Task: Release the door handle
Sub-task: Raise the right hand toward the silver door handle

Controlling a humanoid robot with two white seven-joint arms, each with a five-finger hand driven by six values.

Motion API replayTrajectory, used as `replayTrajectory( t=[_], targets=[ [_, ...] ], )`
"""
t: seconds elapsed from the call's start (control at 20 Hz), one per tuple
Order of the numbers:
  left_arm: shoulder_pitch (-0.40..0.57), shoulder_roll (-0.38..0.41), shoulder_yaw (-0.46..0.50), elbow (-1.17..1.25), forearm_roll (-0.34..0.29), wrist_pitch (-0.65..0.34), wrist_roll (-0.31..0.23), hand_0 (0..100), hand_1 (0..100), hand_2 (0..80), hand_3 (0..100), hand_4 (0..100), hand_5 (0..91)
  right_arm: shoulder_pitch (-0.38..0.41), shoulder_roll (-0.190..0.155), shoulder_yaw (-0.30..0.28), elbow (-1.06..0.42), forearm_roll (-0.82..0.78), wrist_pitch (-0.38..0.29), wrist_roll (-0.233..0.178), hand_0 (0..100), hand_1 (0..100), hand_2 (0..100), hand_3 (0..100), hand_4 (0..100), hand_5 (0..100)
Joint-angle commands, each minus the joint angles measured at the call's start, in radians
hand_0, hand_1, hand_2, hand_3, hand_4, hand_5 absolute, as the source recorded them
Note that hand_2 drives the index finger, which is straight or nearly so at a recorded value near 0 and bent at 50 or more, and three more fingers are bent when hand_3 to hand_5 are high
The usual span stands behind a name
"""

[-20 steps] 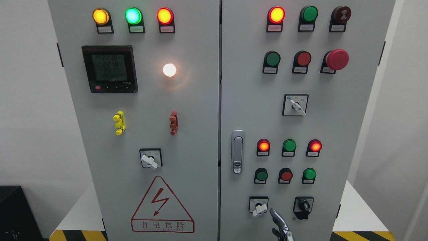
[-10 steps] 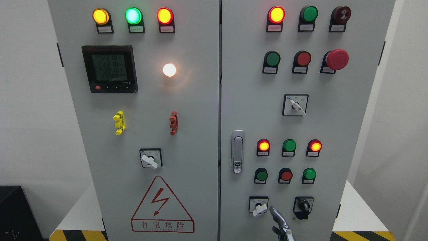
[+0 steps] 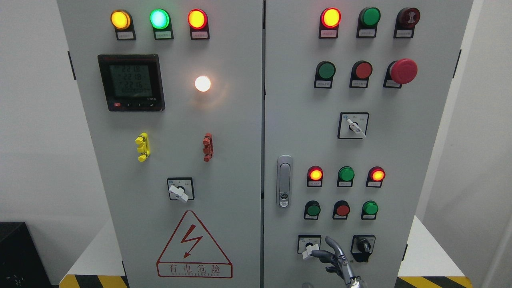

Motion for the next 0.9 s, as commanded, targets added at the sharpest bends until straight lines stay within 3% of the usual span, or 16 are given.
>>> replayTrajectory(
  t=[0.0, 0.35, 0.5, 0.85],
  targets=[
    [0.000, 0.000, -0.021, -0.020, 0.000, 0.000, 0.000, 0, 0, 2.4, 9, 1, 0.0, -0.079, 0.001, -0.005, 0.089, 0.205, -0.003, -0.017, 37, 37, 0, 98, 91, 95],
    [0.000, 0.000, -0.021, -0.020, 0.000, 0.000, 0.000, 0, 0, 2.3, 9, 1, 0.0, -0.128, 0.003, 0.001, 0.156, 0.475, -0.001, -0.025, 33, 39, 0, 100, 100, 97],
    [0.000, 0.000, -0.021, -0.020, 0.000, 0.000, 0.000, 0, 0, 2.3, 9, 1, 0.0, -0.172, 0.004, -0.002, 0.196, 0.550, 0.002, -0.048, 31, 39, 0, 100, 100, 98],
    [0.000, 0.000, -0.021, -0.020, 0.000, 0.000, 0.000, 0, 0, 2.3, 9, 1, 0.0, -0.212, 0.003, -0.005, 0.257, 0.691, 0.004, -0.048, 31, 37, 0, 100, 100, 98]
  ],
)
